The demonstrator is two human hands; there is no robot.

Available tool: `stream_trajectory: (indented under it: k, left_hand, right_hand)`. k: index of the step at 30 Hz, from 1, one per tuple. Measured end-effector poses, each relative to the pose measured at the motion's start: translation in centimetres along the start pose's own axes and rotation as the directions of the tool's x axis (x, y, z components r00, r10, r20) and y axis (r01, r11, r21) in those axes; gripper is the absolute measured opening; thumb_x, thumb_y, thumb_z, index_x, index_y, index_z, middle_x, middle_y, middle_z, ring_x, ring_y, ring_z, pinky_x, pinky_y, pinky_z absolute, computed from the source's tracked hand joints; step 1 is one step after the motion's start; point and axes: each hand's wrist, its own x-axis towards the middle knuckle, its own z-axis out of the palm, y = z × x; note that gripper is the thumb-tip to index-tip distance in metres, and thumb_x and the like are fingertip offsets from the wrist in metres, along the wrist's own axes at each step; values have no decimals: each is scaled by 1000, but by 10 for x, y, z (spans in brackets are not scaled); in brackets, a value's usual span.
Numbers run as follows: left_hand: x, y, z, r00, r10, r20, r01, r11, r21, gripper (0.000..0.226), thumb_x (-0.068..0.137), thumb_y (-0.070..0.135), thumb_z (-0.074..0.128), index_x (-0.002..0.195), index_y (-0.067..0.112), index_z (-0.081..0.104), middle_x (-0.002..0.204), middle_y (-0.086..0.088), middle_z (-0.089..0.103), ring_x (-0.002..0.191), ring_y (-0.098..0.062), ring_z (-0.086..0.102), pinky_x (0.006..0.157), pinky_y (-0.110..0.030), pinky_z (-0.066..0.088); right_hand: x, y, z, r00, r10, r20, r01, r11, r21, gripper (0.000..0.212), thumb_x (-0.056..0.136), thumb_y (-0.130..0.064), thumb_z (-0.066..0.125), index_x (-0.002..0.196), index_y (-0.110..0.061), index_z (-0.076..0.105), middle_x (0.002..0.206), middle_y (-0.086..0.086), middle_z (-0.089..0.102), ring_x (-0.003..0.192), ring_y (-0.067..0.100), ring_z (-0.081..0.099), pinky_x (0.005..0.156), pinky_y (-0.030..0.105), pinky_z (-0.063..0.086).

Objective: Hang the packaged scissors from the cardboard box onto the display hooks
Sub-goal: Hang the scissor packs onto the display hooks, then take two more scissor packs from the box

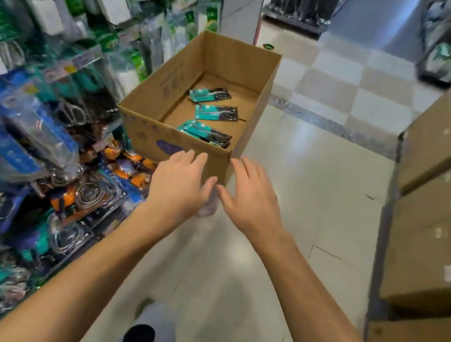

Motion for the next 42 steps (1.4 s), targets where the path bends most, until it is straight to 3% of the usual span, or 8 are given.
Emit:
stream_trajectory:
  k: [6,12,17,22,30,37,42]
  left_hand:
    - [35,24,16,999,40,37,-41,998,49,70,93,47,49,150,14,27,139,-9,52,130,-28,44,100,-42,40]
    - [98,26,36,998,-5,61,3,999,39,66,94,48,48,149,17,29,145,-7,48,132,-26,44,104,-41,40]
    - [168,23,57,993,-85,83,80,995,61,60,93,51,45,143,20,36,136,-4,54,126,-24,48,98,-38,41]
    - [236,12,75,972,-194,132,190,981,42,62,93,50,45,145,18,35,136,-6,53,127,-26,47,98,-37,40]
    - [308,-18,101,927,-319,199,314,948,54,56,92,48,49,139,18,43,138,-7,54,126,-27,51,98,-38,41]
    - [331,-43,133,856,-451,254,428,892,142,62,95,53,40,147,20,29,143,-5,47,130,-26,44,98,-38,38]
    - [351,-44,152,774,-557,300,526,830,186,61,95,50,42,146,17,31,141,-10,48,128,-29,45,99,-40,38]
  right_hand:
    - [18,31,1,1000,13,-9,-13,1000,4,61,88,-37,62,138,-6,48,142,16,50,133,33,44,112,43,36]
    - [71,56,8,1000,-17,-20,16,1000,-19,60,83,-37,69,133,-7,53,130,12,59,121,30,55,104,38,44]
    - [145,82,5,993,-66,97,70,997,-41,61,94,-39,56,145,-13,36,145,6,44,135,23,37,114,33,28]
    - [228,107,14,974,-126,189,143,986,-81,57,91,-40,59,139,-13,45,139,6,49,131,24,43,111,30,33]
    - [336,122,46,914,-242,326,282,956,-81,57,93,-42,54,140,-14,41,140,5,47,130,22,41,109,30,32]
    - [406,135,90,802,-343,490,457,880,-132,63,92,-47,54,143,-15,36,142,6,46,129,26,42,110,36,33]
    - [459,145,119,650,-431,626,582,812,-46,60,93,-41,54,143,-14,34,140,8,47,125,26,45,104,36,41]
